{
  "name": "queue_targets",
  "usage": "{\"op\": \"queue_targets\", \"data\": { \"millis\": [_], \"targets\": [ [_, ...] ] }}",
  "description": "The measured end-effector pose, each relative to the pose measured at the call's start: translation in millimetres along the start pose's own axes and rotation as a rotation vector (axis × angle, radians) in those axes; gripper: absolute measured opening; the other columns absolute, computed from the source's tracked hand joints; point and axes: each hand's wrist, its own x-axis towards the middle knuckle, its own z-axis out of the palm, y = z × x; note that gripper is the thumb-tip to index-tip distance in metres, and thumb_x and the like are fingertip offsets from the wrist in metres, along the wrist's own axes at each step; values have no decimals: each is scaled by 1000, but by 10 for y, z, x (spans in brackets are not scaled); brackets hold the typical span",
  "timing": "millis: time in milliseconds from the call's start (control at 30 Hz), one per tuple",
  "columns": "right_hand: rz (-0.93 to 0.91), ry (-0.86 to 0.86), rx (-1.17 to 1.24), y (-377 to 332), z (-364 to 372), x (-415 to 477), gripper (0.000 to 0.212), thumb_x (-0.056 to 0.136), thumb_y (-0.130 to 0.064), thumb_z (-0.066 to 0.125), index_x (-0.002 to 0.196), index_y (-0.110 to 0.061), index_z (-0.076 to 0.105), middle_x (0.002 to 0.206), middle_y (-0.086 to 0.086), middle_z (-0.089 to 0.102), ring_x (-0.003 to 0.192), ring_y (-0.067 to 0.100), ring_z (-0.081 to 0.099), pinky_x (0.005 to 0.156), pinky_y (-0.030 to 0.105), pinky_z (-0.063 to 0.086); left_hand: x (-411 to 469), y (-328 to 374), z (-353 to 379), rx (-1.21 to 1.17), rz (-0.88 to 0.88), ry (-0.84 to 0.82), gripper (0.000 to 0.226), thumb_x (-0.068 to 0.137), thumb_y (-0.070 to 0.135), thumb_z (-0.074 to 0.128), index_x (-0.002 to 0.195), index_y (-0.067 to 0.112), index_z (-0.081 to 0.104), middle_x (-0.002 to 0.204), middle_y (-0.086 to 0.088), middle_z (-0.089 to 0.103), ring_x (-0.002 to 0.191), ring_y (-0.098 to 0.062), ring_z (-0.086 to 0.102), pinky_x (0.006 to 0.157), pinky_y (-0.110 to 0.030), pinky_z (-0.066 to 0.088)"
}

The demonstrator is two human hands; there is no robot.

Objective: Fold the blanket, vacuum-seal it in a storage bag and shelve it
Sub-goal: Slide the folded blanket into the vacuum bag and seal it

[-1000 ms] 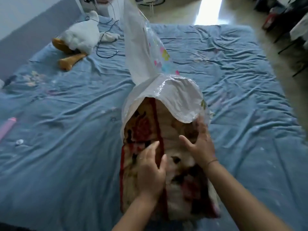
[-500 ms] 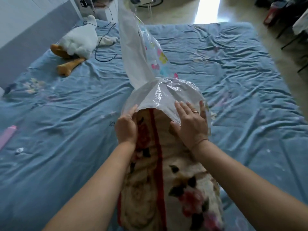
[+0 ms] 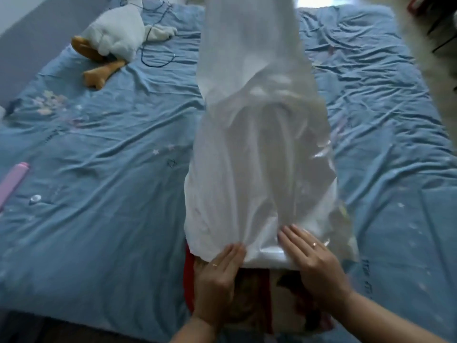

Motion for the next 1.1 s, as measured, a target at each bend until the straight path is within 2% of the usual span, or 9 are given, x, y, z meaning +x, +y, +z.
{"op": "queue_targets", "data": {
  "millis": [67,133,300,467,633,767,900,1000,1100],
  "targets": [
    [16,-36,5,-110,-4,-321,58,103,-13,14,117,-2,69,122,13,67,112,31,65,111,29,30,-232,91,-39,23,80,8,30,97,10,46,113,12,71,117,-2,69,108,-15,67,78,-33,58],
    [50,-49,13,-123,24,-553,54,102,-9,17,118,-2,68,123,13,66,114,31,64,111,29,30,-384,53,-42,41,114,-4,31,99,8,43,115,9,70,124,-5,66,114,-19,64,89,-36,55],
    [232,-1,14,166,-57,-806,52,83,6,30,125,1,62,130,13,61,125,27,53,115,32,29,-277,-481,82,135,-152,21,42,91,8,49,133,6,54,135,-17,56,122,-30,55,101,-45,43],
    [354,-52,-100,287,-66,-871,60,81,-2,33,140,-10,41,140,17,51,126,37,54,116,40,20,115,-457,165,85,-115,-94,45,87,3,39,127,1,61,127,-16,63,114,-29,63,102,-37,43],
    [178,34,-108,-305,34,-468,64,80,-9,43,144,-7,41,151,18,39,142,31,32,112,53,25,113,177,240,-6,-78,-130,43,82,7,41,112,3,71,109,-12,72,98,-22,71,89,-31,53],
    [218,0,2,-276,283,-274,60,85,-9,40,144,-7,37,148,16,43,138,30,41,115,44,24,222,590,312,-44,38,-163,38,83,13,45,107,9,73,102,-6,75,92,-17,72,83,-29,57],
    [310,15,24,160,289,-419,46,88,-3,37,130,1,57,135,20,56,123,36,57,117,32,23,334,466,409,21,209,-131,29,89,16,51,108,10,73,107,-6,73,100,-23,70,88,-35,55],
    [294,24,15,382,277,-513,44,91,-1,36,129,1,59,135,18,57,124,33,56,115,35,28,447,118,419,121,98,-152,44,85,29,49,116,6,69,121,-12,68,113,-27,64,92,-42,54],
    [303,44,-1,491,285,-570,44,91,0,36,129,2,59,135,18,57,124,34,56,112,40,34,610,-55,421,161,78,-208,50,78,27,48,117,5,68,122,-14,67,112,-28,65,88,-44,55]
  ]
}}
